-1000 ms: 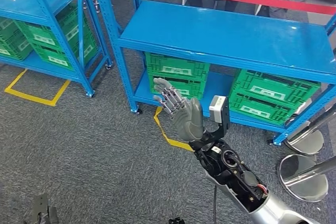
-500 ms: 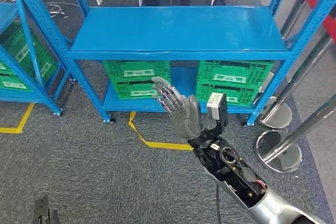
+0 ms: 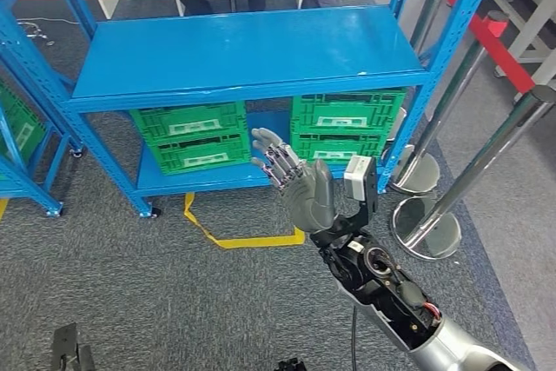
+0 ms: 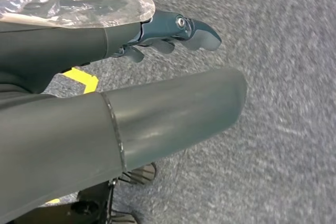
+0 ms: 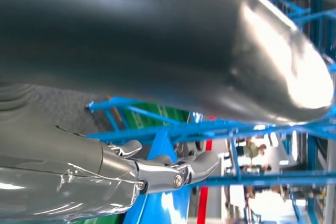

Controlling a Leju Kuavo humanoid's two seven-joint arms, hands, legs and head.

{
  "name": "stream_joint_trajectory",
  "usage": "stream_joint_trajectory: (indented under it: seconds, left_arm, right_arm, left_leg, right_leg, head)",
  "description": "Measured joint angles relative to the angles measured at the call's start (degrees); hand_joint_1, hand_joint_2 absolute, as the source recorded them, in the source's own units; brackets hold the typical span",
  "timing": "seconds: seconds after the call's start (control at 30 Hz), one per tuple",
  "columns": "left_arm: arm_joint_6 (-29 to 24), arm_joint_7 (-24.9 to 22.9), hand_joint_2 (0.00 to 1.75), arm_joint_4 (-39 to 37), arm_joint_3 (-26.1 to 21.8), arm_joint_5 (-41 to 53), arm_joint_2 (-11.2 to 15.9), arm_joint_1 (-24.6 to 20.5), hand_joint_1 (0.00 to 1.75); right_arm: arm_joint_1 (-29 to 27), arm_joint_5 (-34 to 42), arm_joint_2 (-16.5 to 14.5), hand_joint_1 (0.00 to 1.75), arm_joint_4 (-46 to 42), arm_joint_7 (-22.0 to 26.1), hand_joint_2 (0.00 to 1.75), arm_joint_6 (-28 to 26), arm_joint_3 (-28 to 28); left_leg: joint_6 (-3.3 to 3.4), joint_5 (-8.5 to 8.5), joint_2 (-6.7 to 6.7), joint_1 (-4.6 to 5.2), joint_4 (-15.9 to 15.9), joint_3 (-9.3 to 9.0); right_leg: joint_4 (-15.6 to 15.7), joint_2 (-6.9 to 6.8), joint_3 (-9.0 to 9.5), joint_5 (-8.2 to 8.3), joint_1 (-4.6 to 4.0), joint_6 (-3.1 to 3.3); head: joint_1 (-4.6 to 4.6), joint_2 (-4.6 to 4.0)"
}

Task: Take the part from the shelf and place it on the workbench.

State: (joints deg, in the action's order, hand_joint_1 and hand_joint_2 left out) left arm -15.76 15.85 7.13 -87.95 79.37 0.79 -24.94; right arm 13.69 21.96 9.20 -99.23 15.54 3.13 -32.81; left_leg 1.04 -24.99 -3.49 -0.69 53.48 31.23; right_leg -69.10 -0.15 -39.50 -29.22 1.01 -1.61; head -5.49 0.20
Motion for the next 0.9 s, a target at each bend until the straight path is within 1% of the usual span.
stream_joint_trajectory:
  seconds: [0.03, 0.07, 0.1, 0.13, 0.17, 0.2, 0.23, 0.27, 0.3, 0.33, 0.37, 0.4, 0.43, 0.47, 0.5, 0.53, 0.57, 0.6, 0.63, 0.67, 0.73, 0.77, 0.83, 0.9]
  left_arm:
    - [0.0, 0.0, 0.0, 0.0, 0.0, 0.0, 0.0, 0.0, 0.0]
    - [0.0, 0.0, 0.0, 0.0, 0.0, 0.0, 0.0, 0.0, 0.0]
    - [0.0, 0.0, 0.0, 0.0, 0.0, 0.0, 0.0, 0.0, 0.0]
    - [0.0, 0.0, 0.0, 0.0, 0.0, 0.0, 0.1, 0.0, 0.0]
    - [0.0, -0.1, 0.0, 0.0, 0.0, 0.0, 0.1, 0.0, 0.0]
    - [0.0, -0.1, 0.0, 0.0, 0.0, 0.0, 0.1, -0.1, 0.0]
    - [0.0, -0.1, 0.0, 0.0, 0.0, 0.0, 0.1, -0.2, 0.0]
    - [0.0, -0.1, 0.0, 0.0, 0.0, 0.1, 0.0, -0.3, 0.0]
    - [0.0, -0.1, 0.0, 0.0, 0.0, 0.2, 0.0, -0.4, 0.0]
    - [0.0, -0.2, 0.0, 0.0, 0.0, 0.2, 0.0, -0.4, 0.0]
    - [0.0, -0.2, 0.0, 0.0, 0.0, 0.3, 0.1, -0.3, 0.0]
    - [0.0, -0.3, 0.0, 0.0, 0.0, 0.3, 0.1, -0.1, 0.0]
    - [0.0, -0.3, 0.0, 0.0, 0.0, 0.4, 0.1, 0.0, 0.0]
    - [0.0, -0.4, 0.0, 0.0, 0.0, 0.4, 0.1, 0.1, 0.0]
    - [0.0, -0.4, 0.0, 0.0, 0.0, 0.4, 0.1, 0.2, 0.0]
    - [0.0, -0.4, 0.0, 0.0, 0.0, 0.5, 0.2, 0.1, 0.0]
    - [0.0, -0.5, 0.0, 0.0, 0.0, 0.5, 0.2, 0.0, 0.0]
    - [0.0, -0.5, 0.0, 0.0, 0.0, 0.5, 0.3, -0.1, 0.0]
    - [0.0, -0.5, 0.0, 0.0, 0.0, 0.5, 0.3, -0.3, 0.0]
    - [0.0, -0.5, 0.0, 0.0, 0.0, 0.5, 0.4, -0.4, 0.0]
    - [0.0, -0.5, 0.0, 0.0, 0.0, 0.5, 0.4, -0.4, 0.0]
    - [0.0, -0.5, 0.0, 0.0, 0.0, 0.5, 0.3, -0.3, 0.0]
    - [0.0, -0.5, 0.0, 0.0, 0.0, 0.4, 0.4, -0.3, 0.0]
    - [-0.1, -0.5, 0.0, 0.0, 0.0, 0.0, 0.4, -0.3, 0.0]
  right_arm:
    - [0.0, 0.0, 0.0, 0.0, 0.0, 0.0, 0.0, 0.0, 0.0]
    - [0.1, 0.0, 0.0, 0.0, 0.0, 0.0, 0.0, 0.0, 0.0]
    - [0.2, 0.0, 0.0, 0.0, 0.0, 0.0, 0.0, 0.0, -0.1]
    - [0.3, 0.0, 0.0, 0.0, 0.0, -0.1, 0.0, -0.1, -0.1]
    - [0.3, 0.0, 0.0, 0.0, 0.0, -0.2, 0.0, -0.1, -0.1]
    - [0.3, 0.0, 0.0, 0.0, 0.0, -0.3, 0.0, -0.2, -0.1]
    - [0.3, 0.0, 0.0, 0.0, 0.1, -0.4, 0.0, -0.2, -0.2]
    - [0.3, -0.1, 0.0, 0.0, 0.1, -0.4, 0.0, -0.3, -0.2]
    - [0.4, -0.1, 0.0, 0.0, 0.1, -0.5, 0.0, -0.3, -0.2]
    - [0.5, -0.2, 0.0, 0.0, 0.1, -0.5, 0.0, -0.4, -0.2]
    - [0.6, -0.4, 0.0, 0.0, 0.2, -0.5, 0.0, -0.4, -0.2]
    - [0.6, -0.6, 0.0, 0.0, 0.3, -0.5, 0.0, -0.6, -0.2]
    - [0.5, -0.8, 0.0, 0.0, 0.4, -0.5, 0.0, -0.7, -0.2]
    - [0.5, -1.0, 0.0, 0.0, 0.5, -0.5, 0.0, -0.8, -0.2]
    - [0.5, -1.2, -0.1, 0.0, 0.6, -0.5, 0.0, -0.9, -0.2]
    - [0.4, -1.3, -0.1, 0.0, 0.6, -0.5, 0.0, -0.9, -0.2]
    - [0.4, -1.3, -0.1, 0.0, 0.6, -0.5, 0.0, -1.0, -0.2]
    - [0.5, -1.4, -0.1, 0.0, 0.7, -0.5, 0.0, -1.0, -0.2]
    - [0.4, -1.4, -0.1, 0.0, 0.7, -0.5, 0.0, -1.0, -0.2]
    - [0.4, -1.4, -0.1, 0.0, 0.7, -0.5, 0.0, -1.0, -0.2]
    - [0.3, -1.4, -0.1, 0.0, 0.9, -0.6, 0.0, -1.1, -0.2]
    - [0.3, -1.5, -0.1, 0.0, 1.0, -0.6, 0.0, -1.2, -0.2]
    - [0.3, -1.6, -0.1, 0.0, 1.2, -0.7, 0.0, -1.3, -0.1]
    - [0.4, -1.7, -0.1, 0.0, 1.5, -0.9, 0.0, -1.4, -0.1]
  left_leg:
    - [-0.27, -0.19, -0.6, -0.06, 0.1, -0.17]
    - [-0.6, -0.41, -1.14, 0.03, 0.2, -0.3]
    - [-0.92, -0.57, -1.63, 0.19, 0.4, -0.35]
    - [-1.22, -0.68, -2.12, 0.42, 0.5, -0.37]
    - [-1.44, -0.69, -2.7, 0.62, 0.6, -0.36]
    - [-1.65, -0.71, -3.31, 0.68, 0.6, -0.39]
    - [-1.91, -0.98, -3.26, 0.58, 0.8, -0.42]
    - [-2.16, -1.71, -2.35, 0.42, 1.7, -0.11]
    - [-2.42, -3.05, -0.88, 0.25, 3.8, 0.79]
    - [-2.62, -4.87, 0.91, 0.09, 7.2, 2.41]
    - [-2.73, -6.78, 2.19, 0.06, 11.5, 4.58]
    - [-2.77, -8.23, 2.8, 0.06, 15.6, 6.75]
    - [-2.72, -8.73, 3.03, 0.1, 18.2, 8.28]
    - [-2.55, -8.11, 3.11, 0.15, 18.6, 8.76]
    - [-2.26, -6.44, 3.13, 0.22, 16.5, 7.98]
    - [-1.81, -4.21, 3.2, 0.33, 12.5, 6.17]
    - [-1.28, -2.36, 3.33, 0.52, 7.9, 4.08]
    - [-0.88, -0.97, 3.38, 0.7, 4.2, 2.33]
    - [-0.69, -0.26, 3.4, 0.84, 1.8, 1.22]
    - [-0.83, -0.19, 3.37, 0.91, 0.9, 0.83]
    - [-1.22, -0.05, 3.3, 0.9, 0.7, 0.75]
    - [-1.27, -0.06, 3.34, 0.92, 0.7, 0.74]
    - [-1.09, -0.03, 3.42, 0.97, 0.7, 0.76]
    - [-1.0, -0.05, 3.44, 0.98, 0.7, 0.77]
  right_leg:
    - [4.2, -0.98, 2.24, 1.92, 0.09, -0.13]
    - [8.3, -2.42, 4.38, 3.2, -0.15, -0.2]
    - [11.3, -3.59, 6.03, 3.88, -0.33, 0.05]
    - [12.9, -4.37, 6.87, 3.96, -0.54, 0.38]
    - [13.2, -4.37, 7.01, 3.77, -0.77, 0.79]
    - [13.3, -3.7, 7.01, 3.87, -0.71, 1.33]
    - [13.3, -3.13, 6.92, 3.98, -0.7, 1.66]
    - [13.4, -2.62, 6.9, 4.09, -0.63, 2.0]
    - [13.4, -2.22, 6.91, 4.19, -0.52, 2.36]
    - [13.5, -1.84, 6.87, 4.26, -0.45, 2.63]
    - [13.5, -1.44, 6.81, 4.29, -0.48, 2.87]
    - [13.5, -1.0, 6.76, 4.32, -0.55, 3.05]
    - [13.5, -0.56, 6.73, 4.35, -0.65, 3.15]
    - [13.5, -0.14, 6.73, 4.37, -0.76, 3.2]
    - [13.5, 0.23, 6.76, 4.39, -0.87, 3.23]
    - [13.5, 0.54, 6.82, 4.4, -0.95, 3.24]
    - [13.5, 0.78, 6.86, 4.4, -1.03, 3.21]
    - [13.5, 0.99, 6.87, 4.42, -1.13, 3.11]
    - [13.4, 1.12, 6.8, 4.31, -1.24, 3.01]
    - [13.3, 1.18, 6.74, 4.19, -1.34, 3.12]
    - [13.3, 1.15, 6.73, 3.99, -1.41, 3.19]
    - [13.4, 1.1, 6.83, 4.03, -1.38, 3.21]
    - [13.7, 1.02, 6.99, 4.18, -1.35, 2.88]
    - [13.9, 0.96, 7.1, 4.27, -1.33, 2.73]
  head:
    - [-0.07, 0.0]
    - [-0.24, 0.0]
    - [-0.35, 0.0]
    - [-0.29, 0.0]
    - [-0.16, 0.0]
    - [0.07, 0.0]
    - [0.29, 0.0]
    - [0.4, 0.0]
    - [0.55, 0.0]
    - [0.73, 0.0]
    - [0.9, 0.0]
    - [1.03, 0.0]
    - [1.09, 0.0]
    - [1.13, 0.0]
    - [1.16, 0.0]
    - [1.19, 0.0]
    - [1.2, 0.0]
    - [1.18, 0.0]
    - [1.2, 0.0]
    - [1.17, 0.0]
    - [1.15, 0.0]
    - [1.11, 0.0]
    - [1.1, 0.0]
    - [1.09, 0.0]
